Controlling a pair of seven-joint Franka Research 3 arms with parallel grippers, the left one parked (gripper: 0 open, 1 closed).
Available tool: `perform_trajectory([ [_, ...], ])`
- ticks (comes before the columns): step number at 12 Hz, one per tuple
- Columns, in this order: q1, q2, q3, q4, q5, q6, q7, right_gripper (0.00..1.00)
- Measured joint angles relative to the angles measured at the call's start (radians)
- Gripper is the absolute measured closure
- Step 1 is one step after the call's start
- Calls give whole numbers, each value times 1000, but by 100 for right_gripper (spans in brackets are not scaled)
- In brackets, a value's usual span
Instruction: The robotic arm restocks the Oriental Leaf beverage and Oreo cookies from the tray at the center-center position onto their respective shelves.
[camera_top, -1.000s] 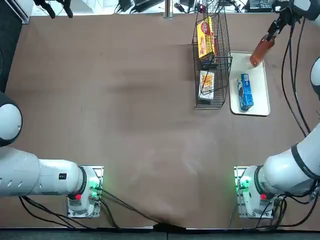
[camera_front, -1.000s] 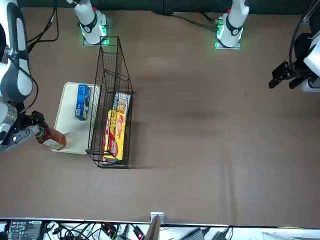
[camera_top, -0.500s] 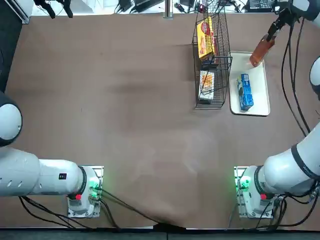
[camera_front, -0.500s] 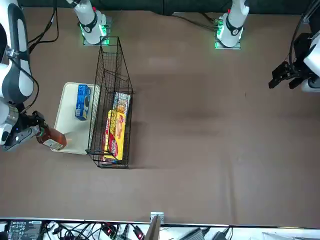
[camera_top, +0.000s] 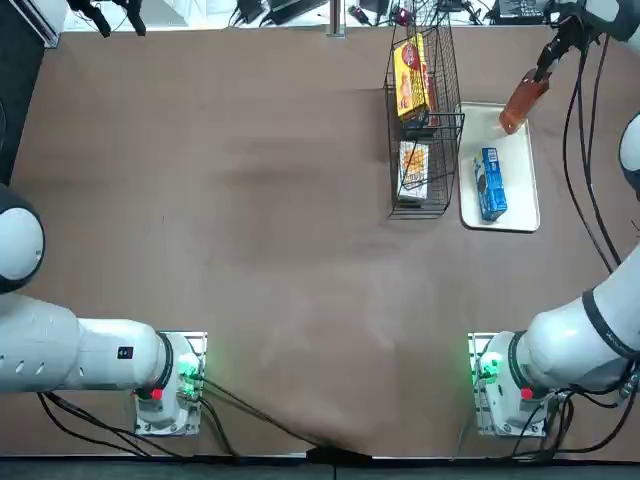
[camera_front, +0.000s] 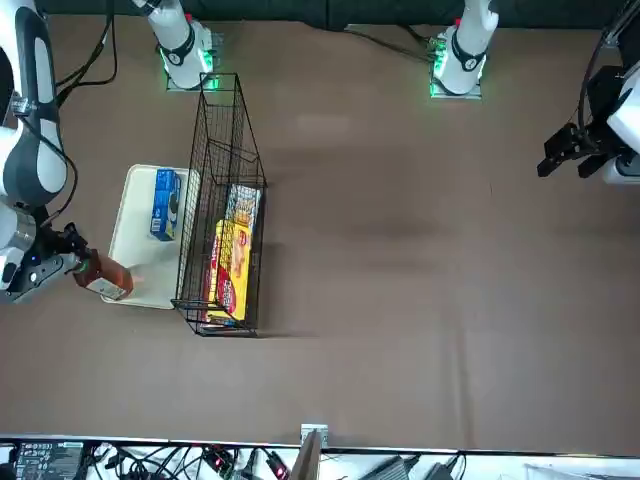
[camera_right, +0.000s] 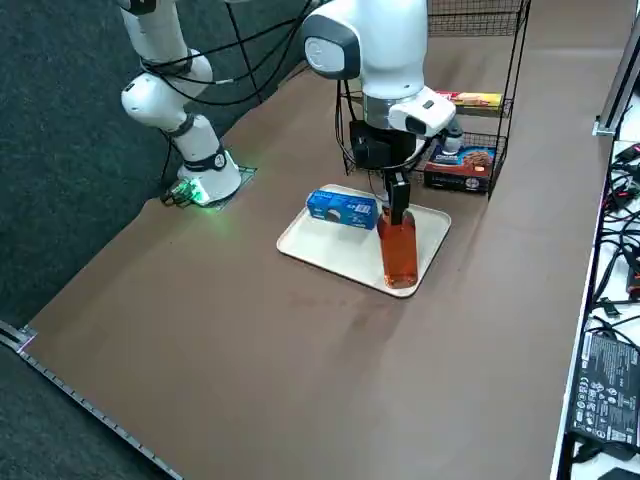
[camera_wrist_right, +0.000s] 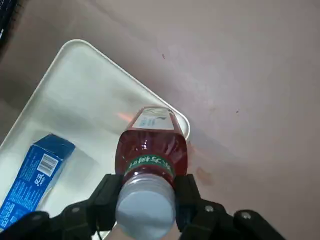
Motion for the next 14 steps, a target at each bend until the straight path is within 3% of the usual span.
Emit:
perform_trajectory([
  [5,0,-1,0,3,23,0,6,42],
  [8,4,-36,3,17,218,-63,55,42],
  [14,-4,-177,-4,25,360,-272,202,42],
])
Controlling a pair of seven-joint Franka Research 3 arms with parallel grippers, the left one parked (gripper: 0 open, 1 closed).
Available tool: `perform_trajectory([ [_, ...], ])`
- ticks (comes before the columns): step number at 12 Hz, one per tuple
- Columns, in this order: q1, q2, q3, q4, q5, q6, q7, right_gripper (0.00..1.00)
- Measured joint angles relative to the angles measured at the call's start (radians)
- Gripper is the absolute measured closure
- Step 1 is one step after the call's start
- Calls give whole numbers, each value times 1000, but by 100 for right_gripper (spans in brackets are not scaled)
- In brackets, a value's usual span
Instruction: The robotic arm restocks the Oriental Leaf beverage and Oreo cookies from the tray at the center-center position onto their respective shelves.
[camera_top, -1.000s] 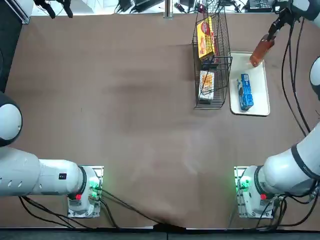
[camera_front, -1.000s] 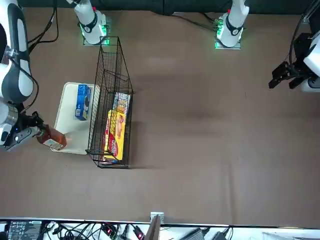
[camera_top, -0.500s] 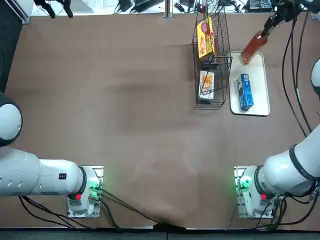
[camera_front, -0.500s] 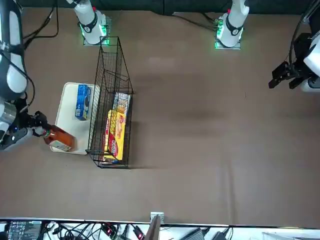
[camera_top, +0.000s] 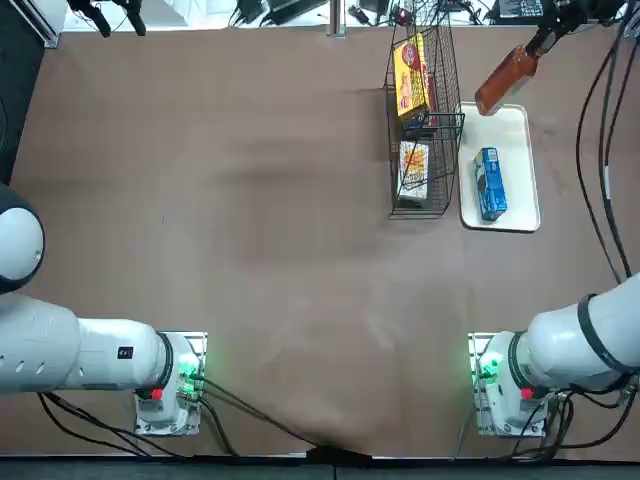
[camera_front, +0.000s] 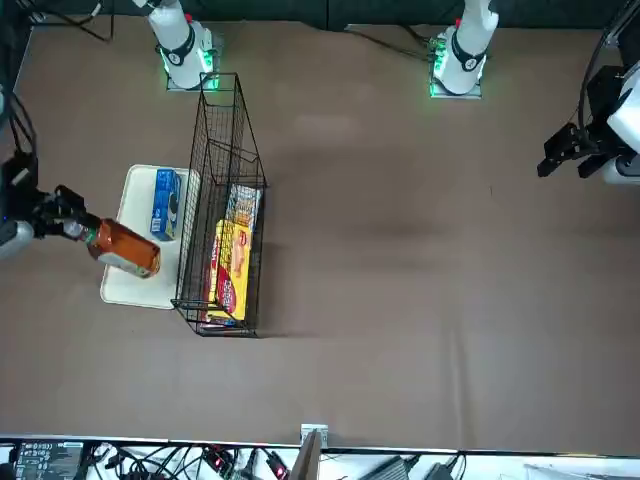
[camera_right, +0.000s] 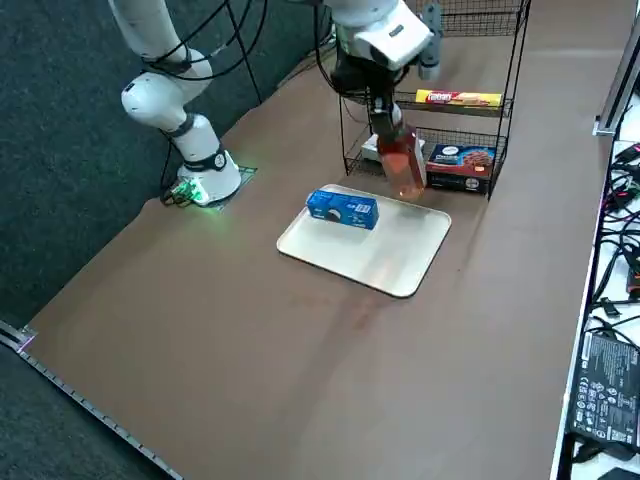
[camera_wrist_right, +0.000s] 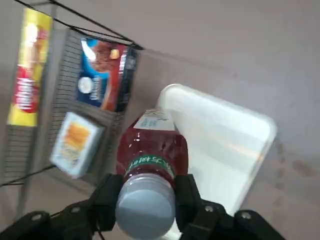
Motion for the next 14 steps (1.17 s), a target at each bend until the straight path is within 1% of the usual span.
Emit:
perform_trajectory([
  [3,-24,-34,-4,-1,76,-119,40,42],
  [5,-48,-44,-6,-1,107,-185,60,42],
  [7,-79,-50,-8,-1,159,-248,110,42],
  [9,-99,-62,-9,-1,192,-291,159,42],
  [12,-103,-96,-9,-1,224,-327,257,42],
  [13,-103,-106,-8,-1,255,-342,300,42],
  [14,-101,-120,-3,-1,309,-361,349,42],
])
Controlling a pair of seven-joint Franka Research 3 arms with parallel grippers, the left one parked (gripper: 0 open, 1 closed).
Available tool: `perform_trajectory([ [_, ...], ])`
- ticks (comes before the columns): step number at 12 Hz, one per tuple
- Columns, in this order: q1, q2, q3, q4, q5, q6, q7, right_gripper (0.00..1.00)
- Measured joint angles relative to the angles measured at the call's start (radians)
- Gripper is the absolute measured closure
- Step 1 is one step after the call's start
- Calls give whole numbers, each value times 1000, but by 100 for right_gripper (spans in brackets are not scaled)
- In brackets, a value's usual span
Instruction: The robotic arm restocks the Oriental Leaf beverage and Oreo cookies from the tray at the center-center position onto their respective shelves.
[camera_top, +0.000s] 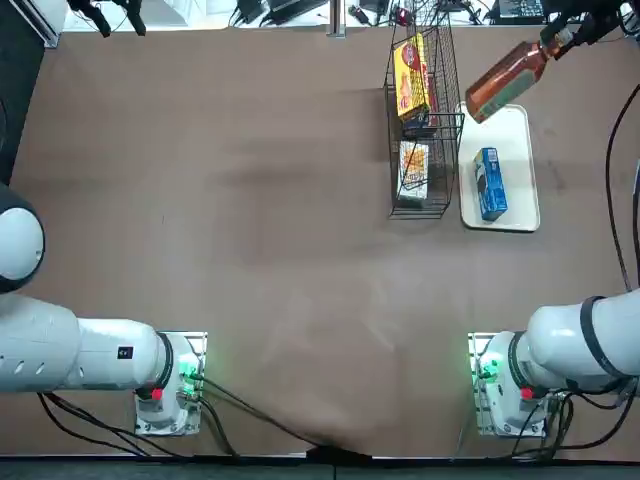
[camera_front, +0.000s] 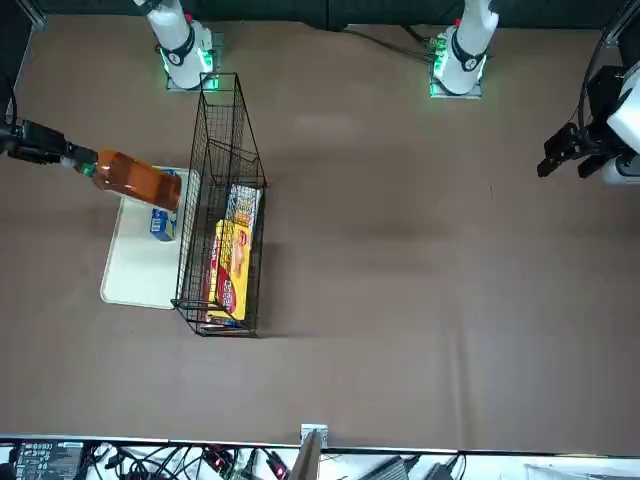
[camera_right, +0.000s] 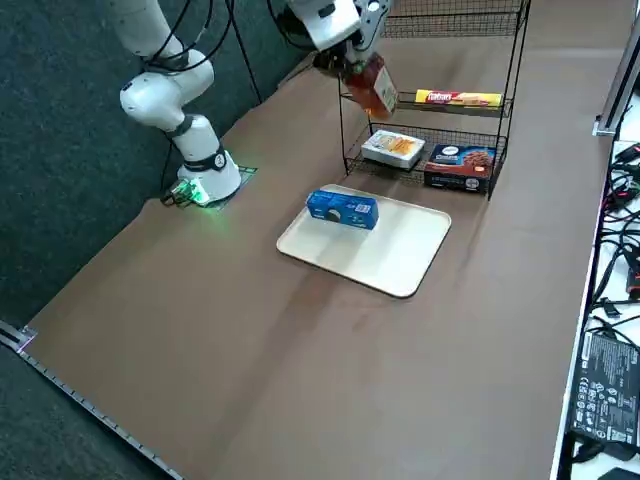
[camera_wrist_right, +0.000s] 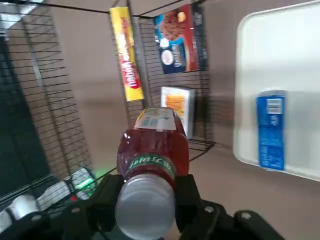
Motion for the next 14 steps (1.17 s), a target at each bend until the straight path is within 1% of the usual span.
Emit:
perform_trajectory([
  [3,9,-2,14,-7,28,-2,-11,42],
  [6,23,-1,18,-32,55,1,-40,42],
  [14,113,1,23,-66,70,50,-49,42],
])
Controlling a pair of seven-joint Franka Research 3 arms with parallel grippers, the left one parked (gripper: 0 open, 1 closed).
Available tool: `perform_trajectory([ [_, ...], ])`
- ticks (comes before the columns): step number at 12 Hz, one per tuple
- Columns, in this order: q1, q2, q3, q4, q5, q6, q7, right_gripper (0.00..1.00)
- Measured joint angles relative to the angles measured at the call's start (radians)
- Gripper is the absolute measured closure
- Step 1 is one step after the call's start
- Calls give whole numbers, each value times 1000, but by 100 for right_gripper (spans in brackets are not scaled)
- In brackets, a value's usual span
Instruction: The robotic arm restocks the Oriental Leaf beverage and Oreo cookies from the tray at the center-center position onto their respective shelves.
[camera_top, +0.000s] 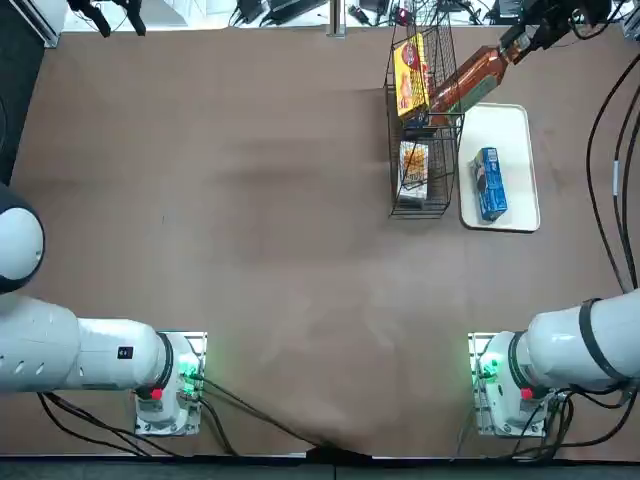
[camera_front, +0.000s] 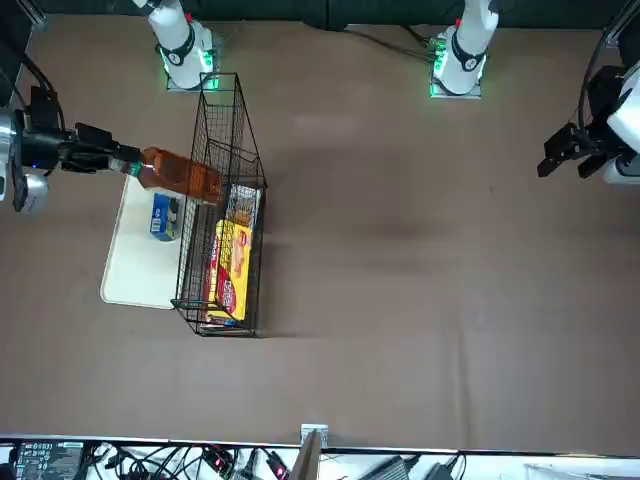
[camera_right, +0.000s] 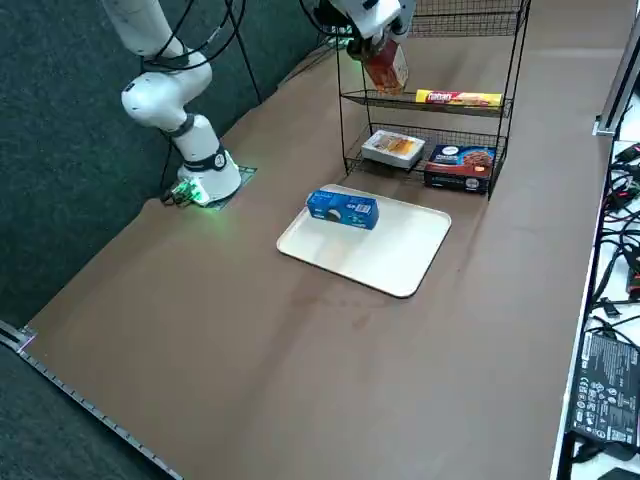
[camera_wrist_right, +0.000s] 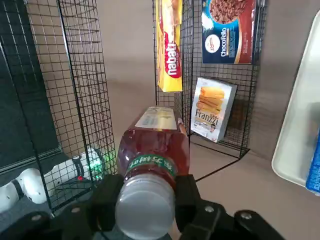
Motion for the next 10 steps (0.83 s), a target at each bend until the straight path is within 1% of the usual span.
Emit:
perform_trajectory([
  [3,21,-9,0,-40,5,32,0,42],
  [4,27,-19,0,-68,14,56,0,42],
  [5,36,-43,0,-128,34,102,0,42],
  [6,41,-53,0,-151,37,115,2,42],
  [10,72,-75,0,-202,43,157,26,42],
])
